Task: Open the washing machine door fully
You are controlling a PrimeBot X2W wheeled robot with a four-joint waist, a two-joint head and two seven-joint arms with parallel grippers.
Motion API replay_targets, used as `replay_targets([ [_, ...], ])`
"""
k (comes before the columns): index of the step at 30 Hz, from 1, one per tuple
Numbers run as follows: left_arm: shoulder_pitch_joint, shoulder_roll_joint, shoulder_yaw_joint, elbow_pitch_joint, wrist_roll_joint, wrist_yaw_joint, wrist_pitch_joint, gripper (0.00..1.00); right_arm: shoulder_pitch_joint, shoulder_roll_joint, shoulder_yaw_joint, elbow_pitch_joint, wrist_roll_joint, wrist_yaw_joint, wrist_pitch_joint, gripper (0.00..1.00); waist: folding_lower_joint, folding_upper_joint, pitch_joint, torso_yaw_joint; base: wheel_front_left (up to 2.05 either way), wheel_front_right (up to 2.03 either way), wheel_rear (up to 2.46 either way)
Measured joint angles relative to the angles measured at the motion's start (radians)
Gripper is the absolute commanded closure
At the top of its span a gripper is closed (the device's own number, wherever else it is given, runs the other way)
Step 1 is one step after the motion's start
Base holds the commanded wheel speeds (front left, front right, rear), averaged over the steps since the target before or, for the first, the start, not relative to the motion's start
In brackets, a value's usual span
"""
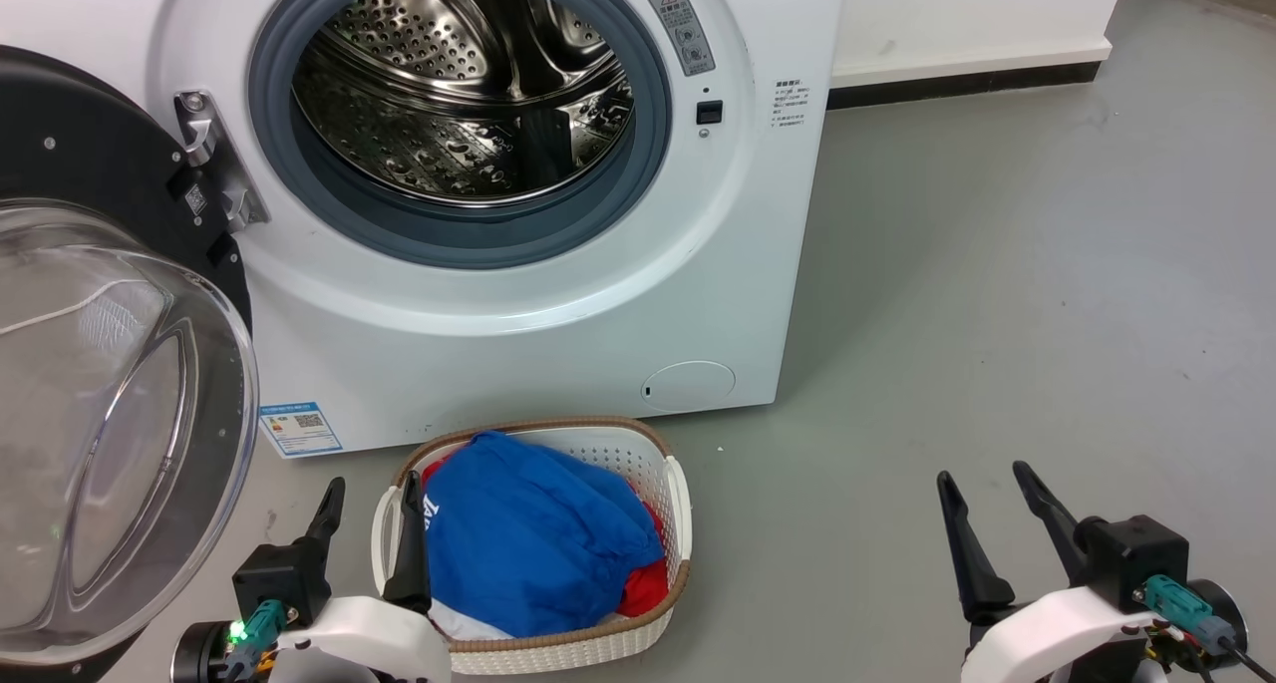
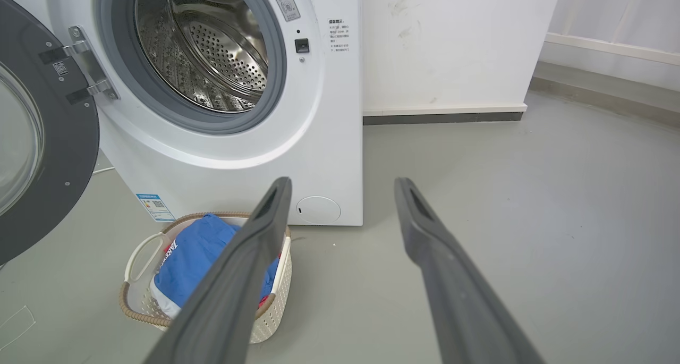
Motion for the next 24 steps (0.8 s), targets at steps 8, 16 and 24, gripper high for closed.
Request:
replay_targets([
  [8,0.001,0.0,0.003,0.0,-0.002,0.005,-0.005,0.0,-0.007,-0.006,0.005,0.001,0.005,0.0,-0.005,0.0,0.0,0.0,0.006,0.022,0.0,0.0,0.0],
  [16,0.008,0.013,-0.004,-0.001,0.01,0.008,-0.008,0.0,-0.008,-0.01,0.003,0.001,0.007,0.0,-0.009,0.0,0.0,0.0,0.007,0.033,0.0,0.0,0.0],
  [24,0.011,0.016,-0.007,-0.004,0.009,0.011,-0.008,0.0,-0.008,-0.011,0.0,0.002,0.008,0.0,-0.01,0.0,0.0,0.0,0.002,0.034,0.0,0.0,0.0],
])
